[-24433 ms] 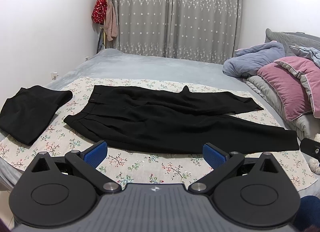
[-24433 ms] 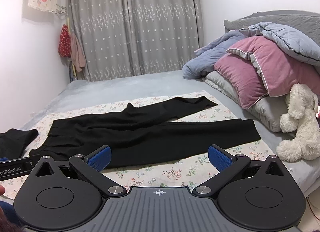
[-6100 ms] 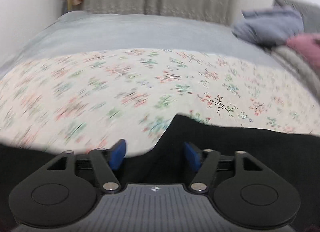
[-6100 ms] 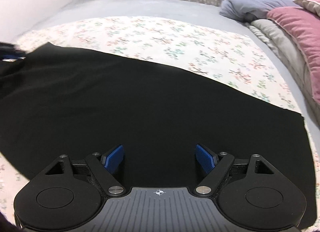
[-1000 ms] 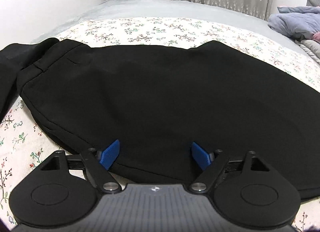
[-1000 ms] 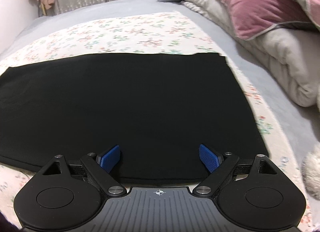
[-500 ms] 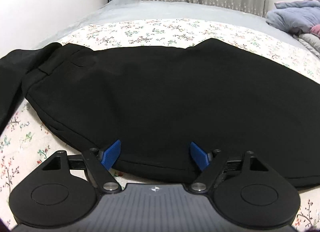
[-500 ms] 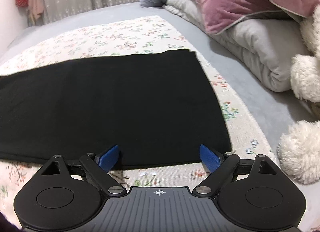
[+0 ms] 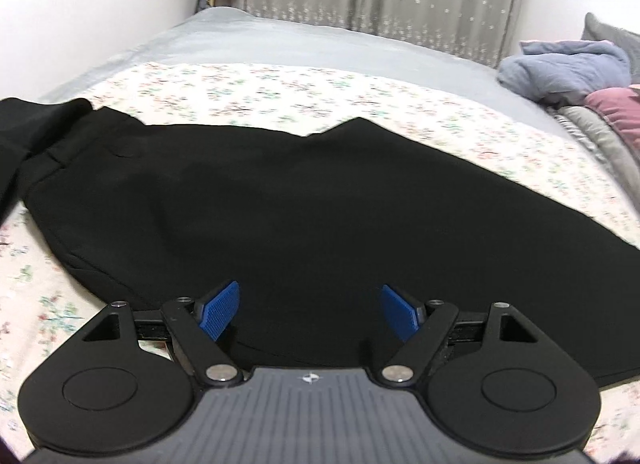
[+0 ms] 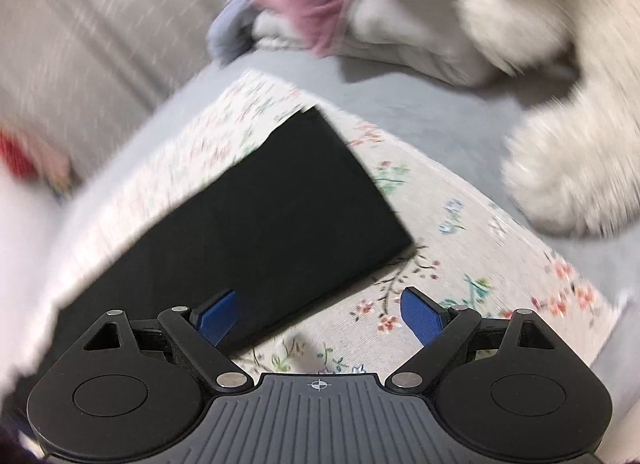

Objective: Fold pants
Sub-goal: 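Grasp the folded trouser end with the right tool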

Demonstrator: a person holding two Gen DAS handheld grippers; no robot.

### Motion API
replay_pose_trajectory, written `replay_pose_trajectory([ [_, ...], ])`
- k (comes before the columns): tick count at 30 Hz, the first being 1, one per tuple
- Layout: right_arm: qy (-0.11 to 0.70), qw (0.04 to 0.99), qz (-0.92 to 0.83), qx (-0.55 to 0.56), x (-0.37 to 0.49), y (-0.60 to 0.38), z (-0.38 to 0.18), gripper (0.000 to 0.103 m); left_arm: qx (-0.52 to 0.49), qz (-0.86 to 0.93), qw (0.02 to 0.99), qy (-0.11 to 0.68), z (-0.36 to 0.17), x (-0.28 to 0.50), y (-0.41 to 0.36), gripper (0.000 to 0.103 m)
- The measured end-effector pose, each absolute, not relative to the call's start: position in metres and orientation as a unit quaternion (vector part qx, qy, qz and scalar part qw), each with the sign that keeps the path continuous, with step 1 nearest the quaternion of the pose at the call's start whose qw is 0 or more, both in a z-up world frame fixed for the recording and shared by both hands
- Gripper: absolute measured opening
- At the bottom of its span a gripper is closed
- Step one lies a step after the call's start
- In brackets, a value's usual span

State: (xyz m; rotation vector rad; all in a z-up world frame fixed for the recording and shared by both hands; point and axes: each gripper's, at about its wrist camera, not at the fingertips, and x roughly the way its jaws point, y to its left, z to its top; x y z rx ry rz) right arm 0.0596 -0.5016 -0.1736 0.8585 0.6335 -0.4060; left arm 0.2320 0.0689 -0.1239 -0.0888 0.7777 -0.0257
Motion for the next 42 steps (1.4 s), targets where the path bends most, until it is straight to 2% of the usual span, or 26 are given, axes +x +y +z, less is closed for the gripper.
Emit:
replay_pose_trajectory([
  [6,0.257,0.818,-0.187,0.48,0.052,-0.519,-0.185,0.09,-0.05,-0.026,0.924,0.378,-0.126,0.236,0.059,0.085],
  [11,0.229,0.8,-0.196,0.518,0.058,-0.525,-0.194,0.084,-0.043,-0.039,0.923,0.381,-0.128,0.233,0.048,0.085],
  [20,0.213,0.805,-0.24,0.498,0.079,-0.515,-0.193,0.083,-0.032,-0.056,0.919,0.389,-0.133,0.232,0.034,0.085],
  [22,0.206,0.801,-0.239,0.509,0.082,-0.515,-0.194,0.075,-0.034,-0.056,0.919,0.39,-0.133,0.232,0.033,0.085],
  [24,0.191,0.778,-0.227,0.554,0.081,-0.521,-0.202,0.042,-0.037,-0.057,0.918,0.39,-0.133,0.233,0.034,0.085],
  [27,0.181,0.751,-0.231,0.591,0.077,-0.521,-0.211,0.033,-0.038,-0.059,0.918,0.39,-0.134,0.232,0.035,0.085],
  [35,0.179,0.762,-0.257,0.567,0.078,-0.512,-0.204,0.037,-0.043,-0.062,0.917,0.392,-0.134,0.232,0.038,0.085],
  [39,0.178,0.765,-0.251,0.565,0.079,-0.505,-0.203,0.048,-0.041,-0.065,0.916,0.393,-0.135,0.233,0.036,0.085],
  [42,0.182,0.767,-0.244,0.565,0.076,-0.493,-0.2,0.048,-0.039,-0.057,0.918,0.391,-0.136,0.234,0.038,0.085],
])
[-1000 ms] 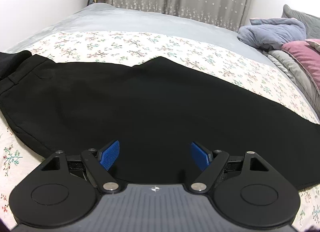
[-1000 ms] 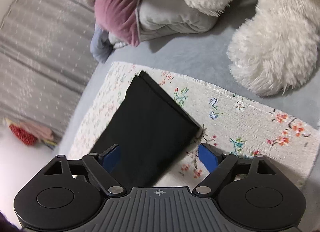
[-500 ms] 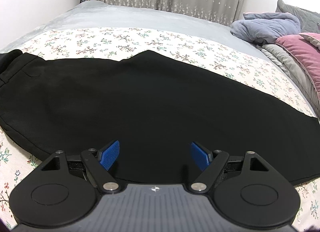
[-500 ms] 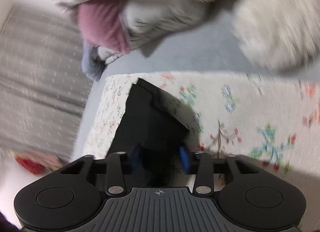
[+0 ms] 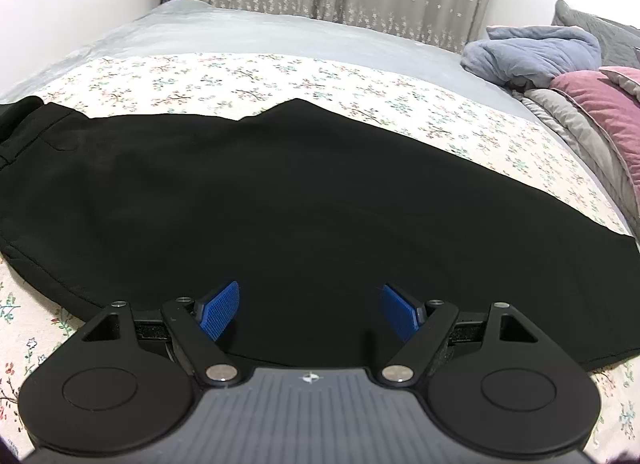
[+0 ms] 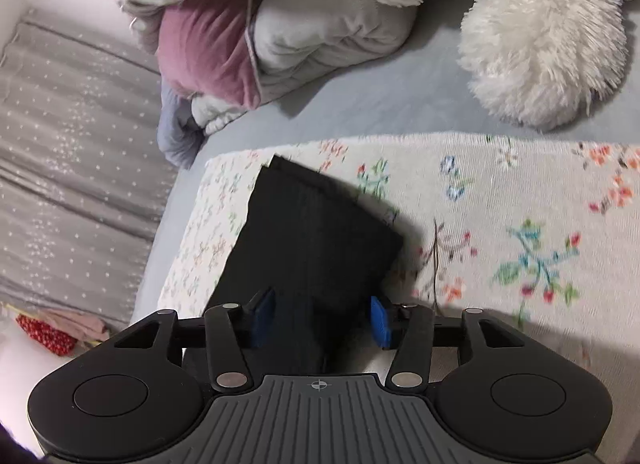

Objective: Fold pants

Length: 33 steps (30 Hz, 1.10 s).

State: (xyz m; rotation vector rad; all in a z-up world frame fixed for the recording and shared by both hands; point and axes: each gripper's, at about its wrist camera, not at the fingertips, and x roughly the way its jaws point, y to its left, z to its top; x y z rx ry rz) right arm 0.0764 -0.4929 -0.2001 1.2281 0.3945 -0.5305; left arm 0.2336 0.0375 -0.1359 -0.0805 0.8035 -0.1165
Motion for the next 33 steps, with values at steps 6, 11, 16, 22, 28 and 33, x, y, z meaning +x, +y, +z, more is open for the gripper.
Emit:
replay_pose_trajectory([
  [6,0.193,0.782,-0.242,0.542,0.083,-0.489,-0.201,0.048,-0.052,-0.056,0.912,0.402,-0.14,0.238,0.035,0.085],
  [11,0.188,0.79,-0.265,0.52,0.09,-0.503,-0.198,0.039,-0.051,-0.06,0.913,0.401,-0.14,0.237,0.031,0.085],
  [16,0.179,0.805,-0.279,0.492,0.09,-0.503,-0.189,0.008,-0.063,-0.068,0.911,0.402,-0.14,0.239,0.032,0.085],
  [22,0.149,0.843,-0.293,0.425,0.093,-0.483,-0.158,0.004,-0.124,-0.106,0.895,0.415,-0.143,0.243,0.029,0.085],
  [28,0.148,0.821,-0.321,0.448,0.099,-0.483,-0.159,0.004,-0.064,-0.119,0.902,0.411,-0.158,0.244,-0.003,0.092],
  [33,0.151,0.811,-0.338,0.453,0.099,-0.488,-0.163,0.004,-0.044,-0.154,0.902,0.402,-0.162,0.239,-0.03,0.094],
])
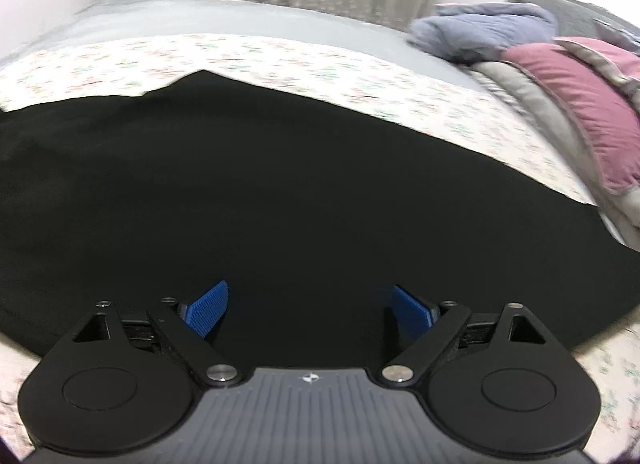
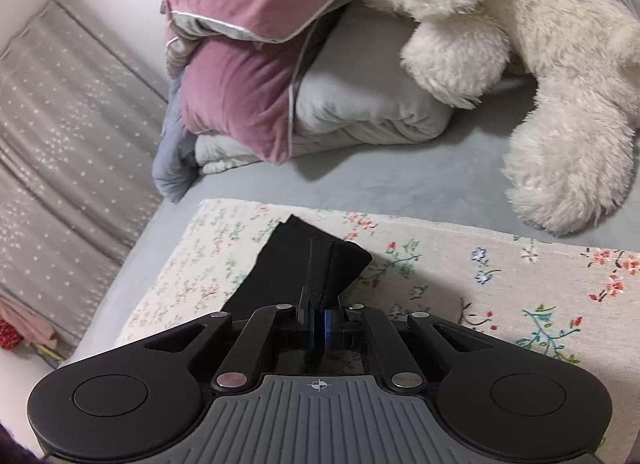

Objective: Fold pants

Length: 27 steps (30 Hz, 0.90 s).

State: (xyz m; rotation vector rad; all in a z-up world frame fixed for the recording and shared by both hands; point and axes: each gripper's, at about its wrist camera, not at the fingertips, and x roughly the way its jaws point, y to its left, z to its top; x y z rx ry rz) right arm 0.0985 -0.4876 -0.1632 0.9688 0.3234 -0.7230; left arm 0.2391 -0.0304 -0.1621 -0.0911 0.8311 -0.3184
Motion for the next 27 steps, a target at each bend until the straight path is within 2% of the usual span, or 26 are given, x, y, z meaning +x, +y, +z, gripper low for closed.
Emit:
replay_pose_trajectory([
  [4,0.144,0.82,-0.338,0.439,0.098,-0.482,-0.158,0.004,-0.05,-0.215,0.89,0.399,-0.162,0.231,-0.049,0.094],
  [7,0.13,0.853,-0.327,0.386,0.106,-0.465,-0.139,0.004,-0.079,-0.239,0.882,0.399,-0.16,0.233,-0.047,0.094],
  [11,0.121,0.916,-0.268,0.273,0.132,-0.416,-0.11,0.004,-0.163,-0.245,0.87,0.396,-0.153,0.244,-0.022,0.094],
  [15,0.139,0.973,-0.157,0.098,0.167,-0.324,-0.098,0.004,-0.238,-0.236,0.857,0.391,-0.152,0.251,0.0,0.094],
  [20,0.221,0.968,0.0,-0.12,0.203,-0.188,-0.139,0.004,-0.322,-0.233,0.825,0.402,-0.161,0.253,0.021,0.094],
  [24,0.269,0.934,0.078,-0.221,0.207,-0.123,-0.18,0.004,-0.348,-0.218,0.809,0.421,-0.173,0.256,0.028,0.094],
  [27,0.28,0.921,0.094,-0.253,0.204,-0.106,-0.193,0.005,-0.352,-0.218,0.807,0.421,-0.173,0.259,0.03,0.094],
])
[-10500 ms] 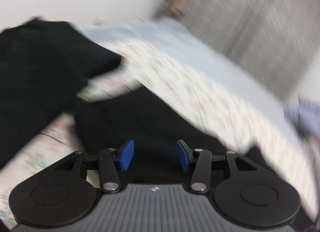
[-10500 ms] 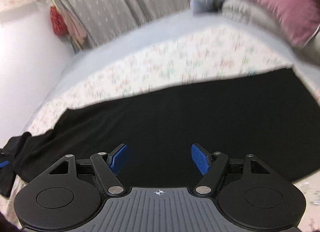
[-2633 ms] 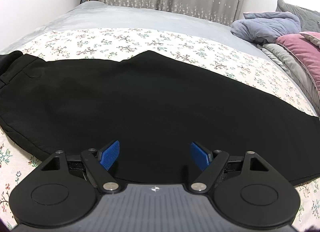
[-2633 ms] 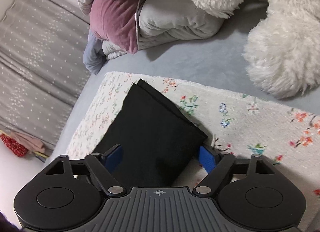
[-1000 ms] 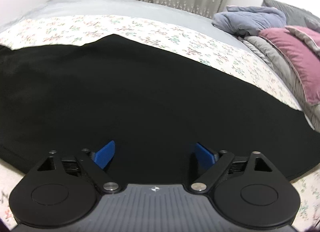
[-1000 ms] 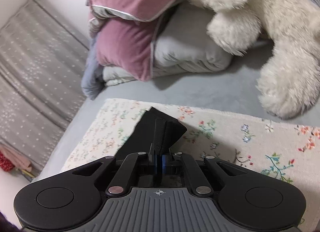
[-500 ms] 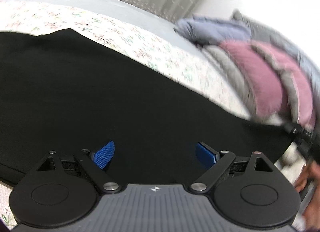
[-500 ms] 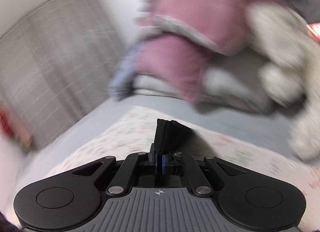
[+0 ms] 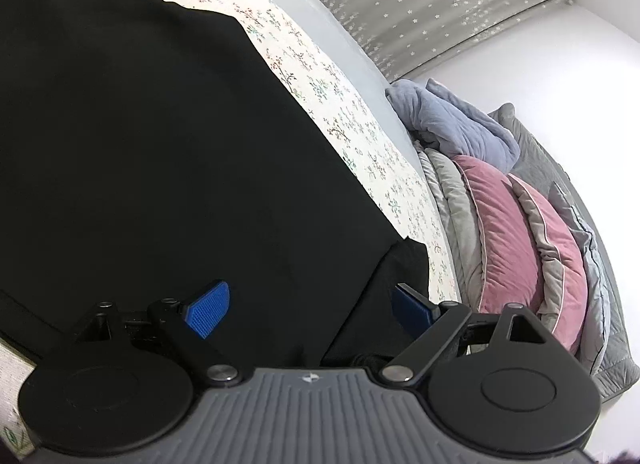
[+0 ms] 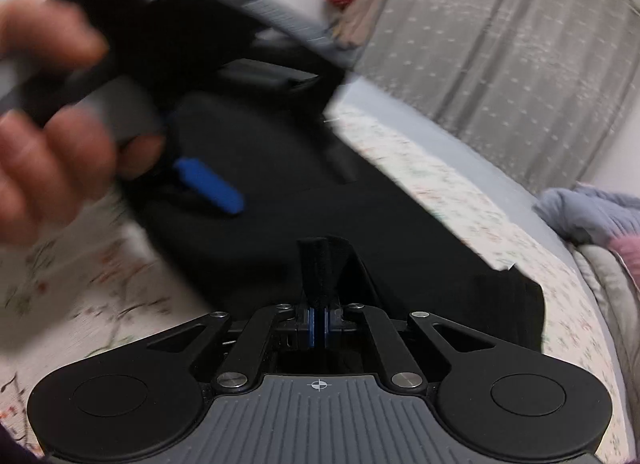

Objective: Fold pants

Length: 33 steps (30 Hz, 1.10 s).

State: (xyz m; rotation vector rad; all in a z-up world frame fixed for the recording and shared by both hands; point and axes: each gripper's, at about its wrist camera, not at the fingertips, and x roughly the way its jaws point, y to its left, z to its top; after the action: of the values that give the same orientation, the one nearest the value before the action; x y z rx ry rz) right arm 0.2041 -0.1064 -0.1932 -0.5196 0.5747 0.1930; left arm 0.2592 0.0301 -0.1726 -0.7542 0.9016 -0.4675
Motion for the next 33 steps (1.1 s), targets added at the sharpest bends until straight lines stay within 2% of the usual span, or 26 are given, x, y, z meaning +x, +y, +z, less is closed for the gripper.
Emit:
replay_pose_trajectory([
  [8,0.284,0.921,0.097,-0.247,0.206,-0.101,-0.195,0.007,-0.318,-0.235,0.817,0.419,-0.165,0.26,0.022,0.094],
  [13,0.302,0.949,0.07,-0.053,0.216,-0.141,-0.17,0.007,-0.321,-0.219,0.821,0.418,-0.163,0.26,0.027,0.094],
  [16,0.253,0.965,0.004,0.072,0.215,-0.182,-0.143,0.006,-0.352,-0.207,0.815,0.411,-0.159,0.263,0.041,0.094],
  [19,0.192,0.972,-0.068,0.121,0.213,-0.208,-0.116,0.005,-0.379,-0.199,0.811,0.399,-0.148,0.265,0.06,0.094],
  [22,0.14,0.981,-0.095,0.095,0.225,-0.202,-0.089,0.005,-0.393,-0.183,0.809,0.396,-0.138,0.269,0.08,0.094],
  [25,0.137,0.989,-0.034,-0.032,0.248,-0.137,-0.076,0.006,-0.366,-0.162,0.831,0.387,-0.129,0.272,0.102,0.094],
  [27,0.183,0.966,0.043,-0.178,0.27,-0.061,-0.099,0.006,-0.354,-0.145,0.839,0.387,-0.13,0.274,0.116,0.094],
  [29,0.222,0.924,0.111,-0.292,0.274,0.003,-0.145,0.005,-0.358,-0.13,0.836,0.396,-0.137,0.276,0.129,0.094],
  [31,0.252,0.889,0.161,-0.346,0.265,0.036,-0.187,0.004,-0.362,-0.121,0.826,0.414,-0.147,0.28,0.135,0.094],
  [33,0.24,0.884,0.162,-0.365,0.256,0.046,-0.21,0.004,-0.355,-0.126,0.821,0.429,-0.153,0.284,0.135,0.094],
])
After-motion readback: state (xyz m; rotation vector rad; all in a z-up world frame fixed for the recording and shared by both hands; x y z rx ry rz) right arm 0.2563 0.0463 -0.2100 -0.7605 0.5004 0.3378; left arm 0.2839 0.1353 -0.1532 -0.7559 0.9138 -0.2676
